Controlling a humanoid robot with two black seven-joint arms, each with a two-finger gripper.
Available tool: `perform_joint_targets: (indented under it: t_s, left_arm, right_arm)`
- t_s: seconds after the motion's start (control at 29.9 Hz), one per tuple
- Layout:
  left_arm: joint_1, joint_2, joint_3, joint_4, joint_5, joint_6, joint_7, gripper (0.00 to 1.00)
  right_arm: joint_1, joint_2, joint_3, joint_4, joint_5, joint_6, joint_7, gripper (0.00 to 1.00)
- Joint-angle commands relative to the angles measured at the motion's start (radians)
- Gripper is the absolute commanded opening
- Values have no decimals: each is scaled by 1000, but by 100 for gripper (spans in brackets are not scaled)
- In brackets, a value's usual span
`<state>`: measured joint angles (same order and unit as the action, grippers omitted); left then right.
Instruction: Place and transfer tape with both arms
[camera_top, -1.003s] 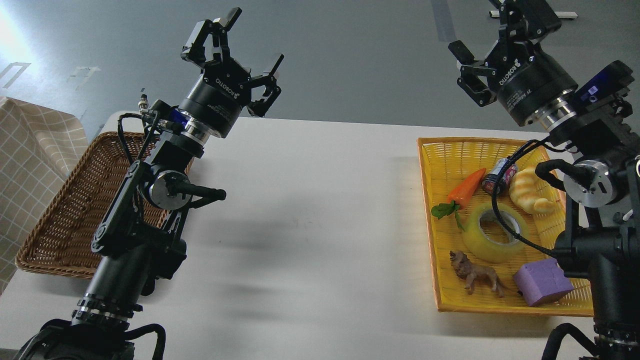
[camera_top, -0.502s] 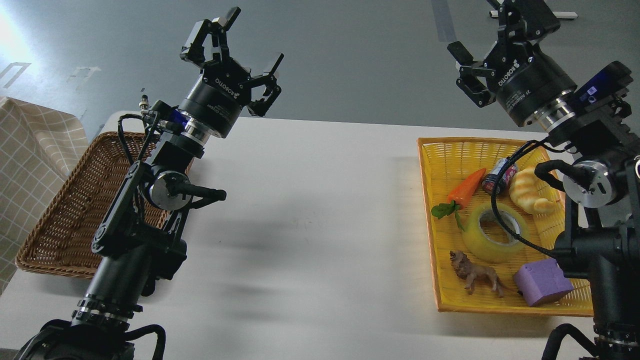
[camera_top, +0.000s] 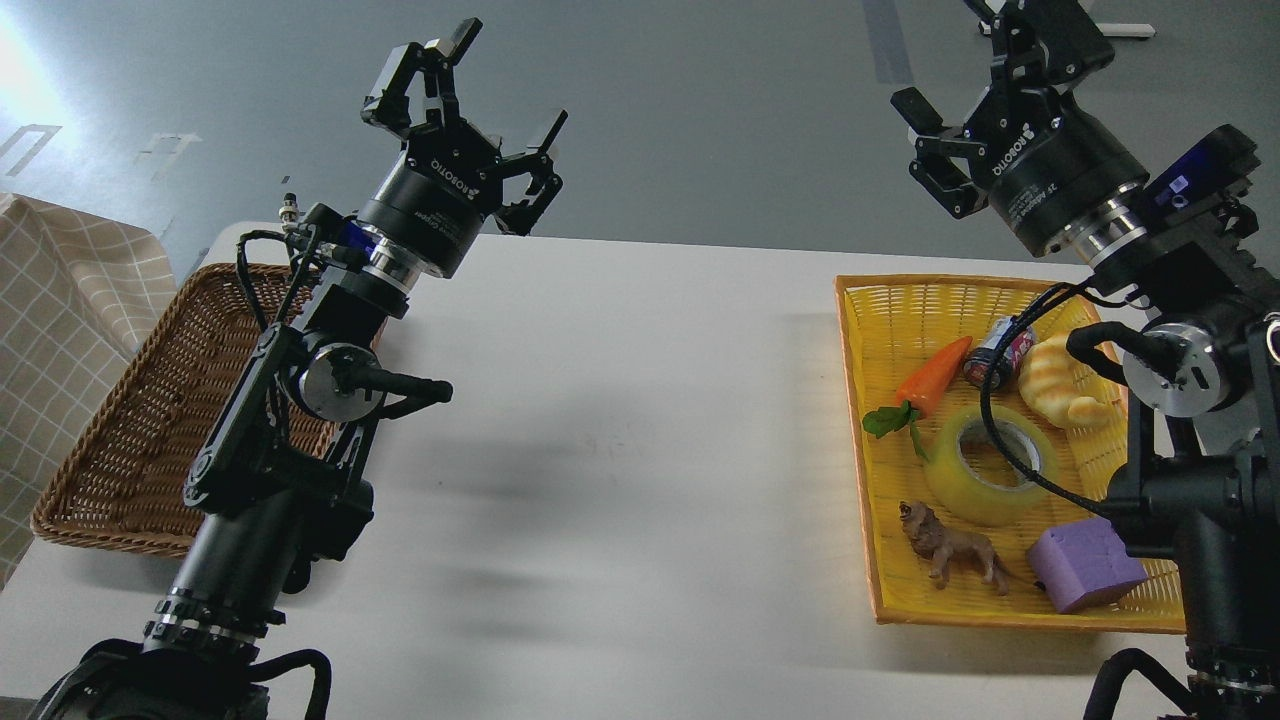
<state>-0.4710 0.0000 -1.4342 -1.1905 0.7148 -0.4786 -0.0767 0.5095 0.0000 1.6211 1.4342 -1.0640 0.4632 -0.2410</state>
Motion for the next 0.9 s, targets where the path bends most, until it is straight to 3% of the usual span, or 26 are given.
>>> perform_joint_targets:
  t_s: [0.0, 0.87]
  left_arm:
    - [-1, 0, 0, 0, -1, 0, 0, 98]
    - [-3, 0, 0, 2, -1, 2, 0, 98]
  right_arm:
    - [-2, 0, -1, 0, 1, 2, 0, 100]
    - [-14, 0, 2, 5, 1, 2, 0, 100]
